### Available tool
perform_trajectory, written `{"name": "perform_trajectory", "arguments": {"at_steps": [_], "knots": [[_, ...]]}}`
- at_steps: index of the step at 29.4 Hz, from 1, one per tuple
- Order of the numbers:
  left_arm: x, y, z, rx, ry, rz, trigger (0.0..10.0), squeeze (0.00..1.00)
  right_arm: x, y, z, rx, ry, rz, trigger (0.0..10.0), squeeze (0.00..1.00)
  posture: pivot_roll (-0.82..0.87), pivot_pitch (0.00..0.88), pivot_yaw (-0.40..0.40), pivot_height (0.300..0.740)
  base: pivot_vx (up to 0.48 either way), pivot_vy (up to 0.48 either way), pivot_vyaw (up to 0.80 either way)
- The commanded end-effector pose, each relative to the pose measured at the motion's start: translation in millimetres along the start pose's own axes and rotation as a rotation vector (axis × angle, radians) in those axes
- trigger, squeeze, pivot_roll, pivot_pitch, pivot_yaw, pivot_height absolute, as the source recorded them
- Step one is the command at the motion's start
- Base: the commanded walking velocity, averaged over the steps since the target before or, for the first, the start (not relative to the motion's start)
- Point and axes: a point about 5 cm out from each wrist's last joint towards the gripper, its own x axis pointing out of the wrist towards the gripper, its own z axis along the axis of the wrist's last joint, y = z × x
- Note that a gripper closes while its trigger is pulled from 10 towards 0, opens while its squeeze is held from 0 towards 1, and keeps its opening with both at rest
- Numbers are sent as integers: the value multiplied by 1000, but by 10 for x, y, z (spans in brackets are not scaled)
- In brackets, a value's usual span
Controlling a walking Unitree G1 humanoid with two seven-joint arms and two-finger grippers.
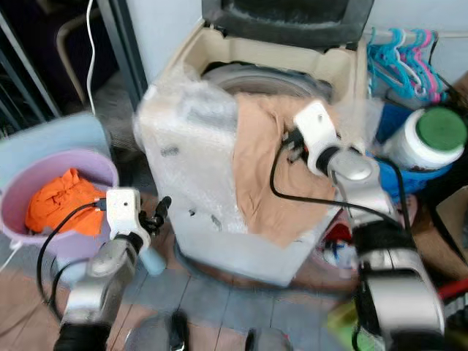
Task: Clothes washing
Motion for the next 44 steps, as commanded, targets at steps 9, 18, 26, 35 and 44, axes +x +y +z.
{"name": "perform_trajectory", "arguments": {"at_steps": [9, 18, 26, 35, 44], "knots": [[37, -22, 72, 6, -21, 1, 10000, 0, 192, -258, 810, 18, -244, -35, 0, 0, -64, 73, -4, 740, 0, 0, 0], [-14, 10, 56, 9, -27, 26, 10000, 0, 223, -352, 1134, -146, -256, -9, 10000, 1000, -43, 71, -26, 740, 0, 0, 0], [-19, 20, 22, 25, -4, 3, 10000, 0, -198, -532, 121, -86, -17, -26, 10000, 1000, -75, 77, 8, 740, 0, 0, 0], [46, -32, 59, 38, -8, -23, 10000, 0, -217, -162, 111, -50, -125, 15, 10000, 1000, -95, 71, 23, 740, 0, 0, 0], [31, -12, 59, 37, -6, -21, 10000, 0, 2, 473, 189, 54, -207, -129, 10000, 1000, -67, 73, 18, 740, 0, 0, 0]]}}
